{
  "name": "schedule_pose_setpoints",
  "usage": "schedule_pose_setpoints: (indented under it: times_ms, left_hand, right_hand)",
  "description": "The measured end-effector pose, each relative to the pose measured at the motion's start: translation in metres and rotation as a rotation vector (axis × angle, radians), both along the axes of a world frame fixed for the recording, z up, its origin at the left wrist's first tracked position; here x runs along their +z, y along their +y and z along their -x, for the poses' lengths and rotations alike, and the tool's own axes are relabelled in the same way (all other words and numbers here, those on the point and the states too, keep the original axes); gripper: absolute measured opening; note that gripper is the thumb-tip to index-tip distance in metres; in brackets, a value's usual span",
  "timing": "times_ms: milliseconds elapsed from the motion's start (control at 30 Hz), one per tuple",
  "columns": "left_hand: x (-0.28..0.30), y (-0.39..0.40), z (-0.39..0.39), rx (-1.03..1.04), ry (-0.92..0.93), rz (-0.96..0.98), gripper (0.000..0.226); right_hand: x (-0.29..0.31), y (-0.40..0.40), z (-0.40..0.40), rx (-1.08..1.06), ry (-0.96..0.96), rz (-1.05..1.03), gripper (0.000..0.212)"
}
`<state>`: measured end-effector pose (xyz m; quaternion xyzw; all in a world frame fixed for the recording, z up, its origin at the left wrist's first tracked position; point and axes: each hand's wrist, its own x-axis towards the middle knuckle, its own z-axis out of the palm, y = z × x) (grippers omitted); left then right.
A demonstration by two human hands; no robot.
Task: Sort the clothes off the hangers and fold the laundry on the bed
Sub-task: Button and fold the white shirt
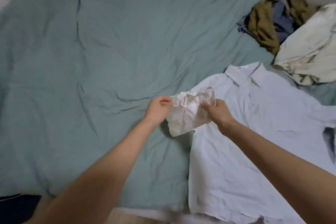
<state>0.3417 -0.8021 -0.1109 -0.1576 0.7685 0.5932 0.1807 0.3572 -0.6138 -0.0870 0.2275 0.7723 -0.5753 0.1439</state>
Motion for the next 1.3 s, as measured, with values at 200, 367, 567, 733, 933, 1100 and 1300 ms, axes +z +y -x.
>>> schedule_pose_setpoints:
  times_ms: [200,367,567,733,933,1100,1300]
  left_hand:
    - [0.001,0.137,0.043,-0.572,0.408,0.380,0.056]
    - [-0.007,0.267,0.073,-0.842,0.437,0.645,0.039]
    - [-0.029,0.371,0.087,-0.899,0.486,0.655,0.026]
    - [-0.063,0.408,0.079,-1.010,0.467,0.851,0.030]
    - [-0.094,0.410,0.072,-0.942,0.438,0.768,0.014]
    - [-0.099,0.405,0.070,-0.980,0.532,0.635,0.014]
    - [-0.116,0.400,0.067,-1.035,0.686,0.624,0.015]
  right_hand:
    - [0.030,0.149,-0.004,-0.259,0.122,-0.045,0.017]
    - [0.021,0.273,-0.011,-0.395,0.130,-0.022,0.014]
    - [-0.020,0.388,-0.015,-0.437,-0.007,-0.074,0.009]
    - [-0.085,0.436,-0.034,-0.295,-0.228,-0.276,0.016]
    - [-0.119,0.419,-0.043,-0.001,0.050,-0.761,0.038]
    - [-0.137,0.404,-0.011,0.258,0.048,-0.653,0.035]
    - [-0.131,0.425,-0.021,0.390,-0.068,-0.470,0.021]
